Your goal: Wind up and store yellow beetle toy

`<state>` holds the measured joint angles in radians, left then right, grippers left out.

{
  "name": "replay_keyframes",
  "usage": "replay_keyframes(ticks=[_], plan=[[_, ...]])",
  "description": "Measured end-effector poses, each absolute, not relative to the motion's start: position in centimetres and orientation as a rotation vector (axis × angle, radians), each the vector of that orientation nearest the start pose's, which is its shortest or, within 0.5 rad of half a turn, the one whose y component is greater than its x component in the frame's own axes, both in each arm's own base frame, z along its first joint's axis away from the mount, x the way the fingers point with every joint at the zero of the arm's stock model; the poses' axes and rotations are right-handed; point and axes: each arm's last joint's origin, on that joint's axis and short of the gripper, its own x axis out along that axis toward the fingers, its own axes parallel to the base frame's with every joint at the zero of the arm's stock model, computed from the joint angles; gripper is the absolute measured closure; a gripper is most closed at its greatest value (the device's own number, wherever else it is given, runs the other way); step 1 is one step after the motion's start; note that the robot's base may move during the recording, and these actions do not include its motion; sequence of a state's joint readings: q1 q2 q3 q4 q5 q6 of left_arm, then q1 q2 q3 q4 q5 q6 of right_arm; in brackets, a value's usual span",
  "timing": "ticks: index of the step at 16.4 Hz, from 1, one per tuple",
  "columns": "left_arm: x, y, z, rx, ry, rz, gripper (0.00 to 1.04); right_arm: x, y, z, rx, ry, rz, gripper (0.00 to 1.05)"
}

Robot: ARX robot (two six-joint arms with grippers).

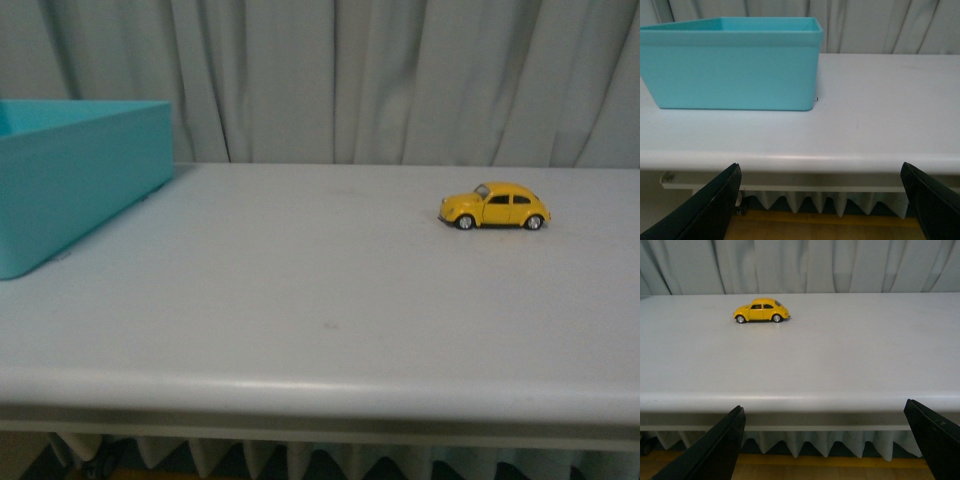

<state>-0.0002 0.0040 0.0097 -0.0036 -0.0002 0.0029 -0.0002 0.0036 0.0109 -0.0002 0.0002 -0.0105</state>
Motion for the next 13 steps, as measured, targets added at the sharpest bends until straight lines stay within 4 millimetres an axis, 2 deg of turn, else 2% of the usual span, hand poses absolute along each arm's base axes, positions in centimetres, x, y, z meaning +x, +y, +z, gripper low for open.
replay_keyframes(ticks=[13], plan=[[9.73, 0.00, 16.61, 0.003, -0.002, 0.000, 0.07, 9.73, 0.00, 16.65, -0.010, -0.003, 0.000, 0.07]])
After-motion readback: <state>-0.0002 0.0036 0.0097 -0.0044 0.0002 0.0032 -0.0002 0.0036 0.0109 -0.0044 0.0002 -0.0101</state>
